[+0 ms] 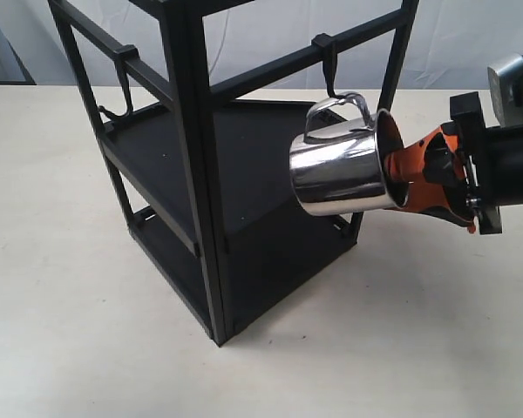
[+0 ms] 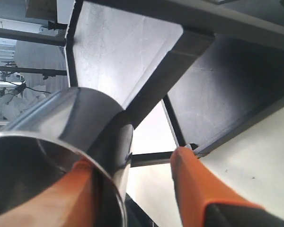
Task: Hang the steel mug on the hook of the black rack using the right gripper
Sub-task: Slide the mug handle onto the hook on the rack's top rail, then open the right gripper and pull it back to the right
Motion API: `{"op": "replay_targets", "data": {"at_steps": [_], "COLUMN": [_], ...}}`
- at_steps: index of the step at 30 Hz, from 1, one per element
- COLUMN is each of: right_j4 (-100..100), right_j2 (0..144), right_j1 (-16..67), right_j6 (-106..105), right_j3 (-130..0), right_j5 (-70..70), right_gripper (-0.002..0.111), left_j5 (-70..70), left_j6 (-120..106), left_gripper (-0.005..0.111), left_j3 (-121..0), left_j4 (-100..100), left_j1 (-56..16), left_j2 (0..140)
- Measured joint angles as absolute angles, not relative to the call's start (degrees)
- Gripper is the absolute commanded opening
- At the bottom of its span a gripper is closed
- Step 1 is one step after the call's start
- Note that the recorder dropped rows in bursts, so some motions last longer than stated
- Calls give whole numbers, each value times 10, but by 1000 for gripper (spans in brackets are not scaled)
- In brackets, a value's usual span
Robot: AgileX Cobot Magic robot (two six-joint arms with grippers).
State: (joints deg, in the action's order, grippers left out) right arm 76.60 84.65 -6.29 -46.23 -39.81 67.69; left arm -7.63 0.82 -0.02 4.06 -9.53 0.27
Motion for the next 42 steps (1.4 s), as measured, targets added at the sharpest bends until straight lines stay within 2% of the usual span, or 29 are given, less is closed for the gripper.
{"op": "replay_targets", "data": {"at_steps": [12, 30, 35, 42], "right_j4": [757, 609, 554, 519], "right_j2": [796, 700, 650, 526], "right_j1": [-63, -63, -63, -63], "right_j6": [-450, -349, -323, -311], "right_j3": [-398, -398, -398, -398], "right_j5": [681, 662, 663, 684], "right_gripper": [46, 46, 24, -1], "left_j5": [-76, -76, -76, -76], "left_j6": [8, 8, 8, 8], "left_gripper": [2, 2, 2, 2], "left_j3": [0, 0, 0, 0], "left_j4": [41, 41, 41, 41], "left_j1": [-95, -95, -95, -95], "left_j2": [3, 3, 3, 3]}}
